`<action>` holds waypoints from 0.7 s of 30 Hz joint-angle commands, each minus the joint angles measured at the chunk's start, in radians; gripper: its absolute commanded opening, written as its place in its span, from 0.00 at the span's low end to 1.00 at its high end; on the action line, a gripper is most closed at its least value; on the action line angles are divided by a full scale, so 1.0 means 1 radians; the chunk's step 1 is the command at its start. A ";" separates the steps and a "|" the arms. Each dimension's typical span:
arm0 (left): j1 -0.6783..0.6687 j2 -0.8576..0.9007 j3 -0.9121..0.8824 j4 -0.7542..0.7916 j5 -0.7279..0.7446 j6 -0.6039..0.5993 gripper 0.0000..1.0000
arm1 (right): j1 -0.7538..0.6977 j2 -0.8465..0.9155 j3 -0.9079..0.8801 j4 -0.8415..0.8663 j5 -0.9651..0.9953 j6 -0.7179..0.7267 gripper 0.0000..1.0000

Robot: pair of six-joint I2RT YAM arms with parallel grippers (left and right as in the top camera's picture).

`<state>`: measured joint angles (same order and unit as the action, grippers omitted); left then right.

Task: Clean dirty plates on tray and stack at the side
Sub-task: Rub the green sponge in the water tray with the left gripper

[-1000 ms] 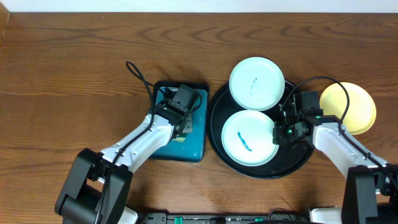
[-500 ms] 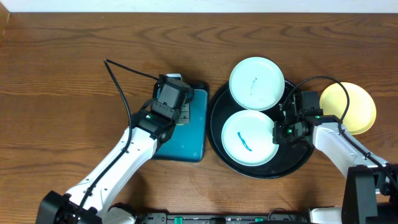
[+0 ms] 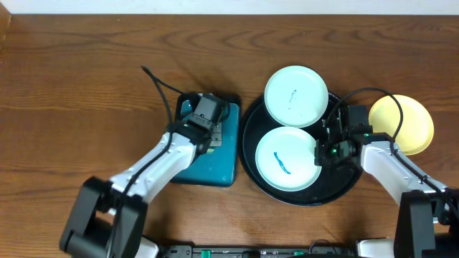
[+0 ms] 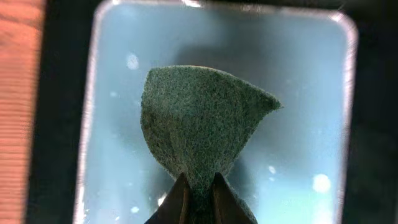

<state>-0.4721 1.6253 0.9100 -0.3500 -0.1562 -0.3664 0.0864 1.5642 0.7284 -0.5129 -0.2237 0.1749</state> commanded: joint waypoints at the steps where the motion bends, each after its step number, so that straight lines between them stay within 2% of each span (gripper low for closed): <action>1: 0.005 0.053 -0.012 0.028 0.048 -0.013 0.07 | 0.011 0.046 -0.006 0.015 0.040 0.011 0.01; 8: 0.006 0.114 -0.013 0.091 0.150 -0.013 0.07 | 0.011 0.046 -0.006 0.014 0.040 0.011 0.01; 21: 0.064 0.106 -0.029 0.075 0.158 -0.012 0.08 | 0.011 0.046 -0.006 0.013 0.040 0.011 0.01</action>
<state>-0.4305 1.7149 0.9062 -0.2661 -0.0181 -0.3698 0.0864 1.5650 0.7284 -0.5117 -0.2241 0.1749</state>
